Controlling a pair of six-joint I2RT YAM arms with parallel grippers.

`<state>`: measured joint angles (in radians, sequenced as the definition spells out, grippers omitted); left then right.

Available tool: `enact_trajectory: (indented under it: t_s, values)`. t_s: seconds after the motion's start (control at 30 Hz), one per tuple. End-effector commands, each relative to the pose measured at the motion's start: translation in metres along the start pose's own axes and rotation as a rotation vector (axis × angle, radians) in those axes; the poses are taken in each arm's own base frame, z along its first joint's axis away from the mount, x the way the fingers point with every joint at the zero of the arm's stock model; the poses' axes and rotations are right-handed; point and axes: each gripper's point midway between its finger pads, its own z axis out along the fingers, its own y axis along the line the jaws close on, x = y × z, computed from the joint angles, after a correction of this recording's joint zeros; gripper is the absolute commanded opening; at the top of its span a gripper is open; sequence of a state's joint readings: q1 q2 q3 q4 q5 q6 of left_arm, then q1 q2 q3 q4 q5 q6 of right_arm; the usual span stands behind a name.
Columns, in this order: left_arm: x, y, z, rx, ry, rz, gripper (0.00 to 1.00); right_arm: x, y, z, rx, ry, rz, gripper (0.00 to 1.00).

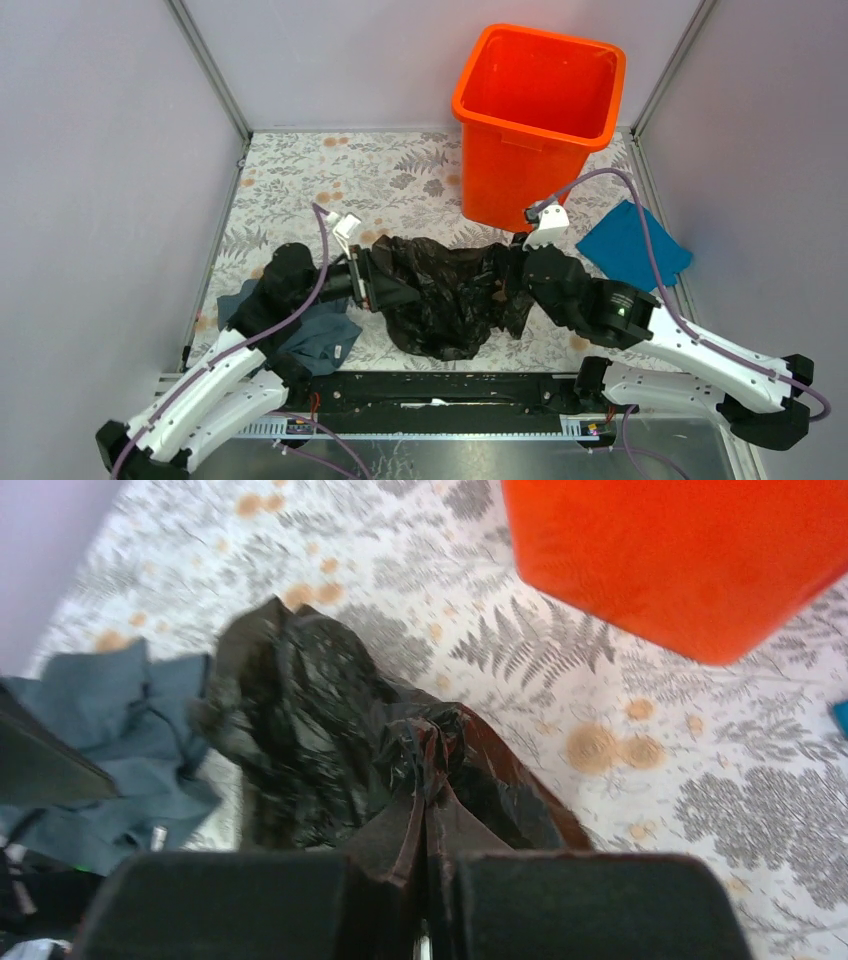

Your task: Put the trash bags into the trash bin

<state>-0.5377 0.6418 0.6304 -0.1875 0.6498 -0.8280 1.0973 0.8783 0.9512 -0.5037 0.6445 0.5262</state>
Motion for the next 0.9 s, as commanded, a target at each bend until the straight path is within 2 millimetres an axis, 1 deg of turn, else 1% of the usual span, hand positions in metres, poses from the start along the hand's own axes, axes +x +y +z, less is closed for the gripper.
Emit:
enact_trajectory:
  t_s: [0.0,0.03,0.07,0.1,0.2,0.27,0.3,0.37,0.4,0.47,0.5,0.6,0.63,0.7,0.73,0.77,0.8,0.83,0.87]
  values:
    - [0.005,-0.03,0.035,0.125,-0.029,0.022,0.96,-0.034,0.012,-0.012,-0.077,-0.091,0.051,0.01]
    - [0.017,-0.039,0.045,0.149,0.007,0.035,0.94,-0.035,0.013,-0.014,-0.089,-0.093,0.06,0.01]
    - [0.019,-0.04,0.056,0.144,0.014,0.049,0.93,-0.035,0.015,-0.016,-0.103,-0.093,0.068,0.01]
    - [0.03,-0.042,0.069,0.146,0.063,0.059,0.91,-0.035,0.019,-0.017,-0.124,-0.089,0.073,0.01]
    - [0.035,-0.04,0.097,0.123,0.12,0.081,0.84,-0.036,0.023,-0.021,-0.157,-0.086,0.08,0.0]
    - [0.034,-0.035,0.11,0.113,0.124,0.08,0.83,-0.036,0.024,-0.023,-0.171,-0.085,0.089,0.0]
    - [0.033,-0.033,0.115,0.11,0.115,0.073,0.85,-0.036,0.024,-0.024,-0.175,-0.085,0.096,0.0]
    - [0.031,-0.03,0.123,0.121,0.088,0.048,0.93,-0.035,0.027,-0.025,-0.196,-0.084,0.109,0.01]
    - [0.032,-0.029,0.127,0.136,0.079,0.024,0.95,-0.032,0.028,-0.026,-0.207,-0.08,0.11,0.03]
    - [0.031,-0.03,0.133,0.166,0.058,-0.006,0.95,-0.028,0.029,-0.026,-0.221,-0.076,0.114,0.05]
    - [0.029,-0.028,0.136,0.165,0.047,-0.016,0.94,-0.026,0.028,-0.026,-0.223,-0.076,0.117,0.06]
    - [0.022,-0.024,0.144,0.141,0.013,-0.021,0.81,-0.021,0.026,-0.025,-0.224,-0.071,0.11,0.07]
    - [0.02,-0.023,0.146,0.138,0.006,-0.016,0.72,-0.021,0.026,-0.025,-0.224,-0.072,0.103,0.07]
    - [0.013,-0.022,0.148,0.124,-0.013,0.008,0.51,-0.021,0.023,-0.024,-0.21,-0.072,0.086,0.07]
    - [0.006,-0.019,0.146,0.102,-0.029,0.029,0.41,-0.02,0.021,-0.023,-0.196,-0.072,0.071,0.07]
    - [-0.002,-0.011,0.14,0.049,-0.042,0.049,0.27,-0.019,0.015,-0.021,-0.165,-0.073,0.052,0.07]
    - [-0.013,-0.002,0.133,-0.005,-0.061,0.074,0.16,-0.018,0.008,-0.019,-0.129,-0.074,0.038,0.07]
    - [-0.028,0.004,0.124,-0.058,-0.094,0.108,0.06,-0.017,0.002,-0.017,-0.093,-0.076,0.027,0.07]
    - [-0.043,0.011,0.113,-0.121,-0.121,0.144,0.0,-0.019,-0.004,-0.016,-0.055,-0.081,0.016,0.07]
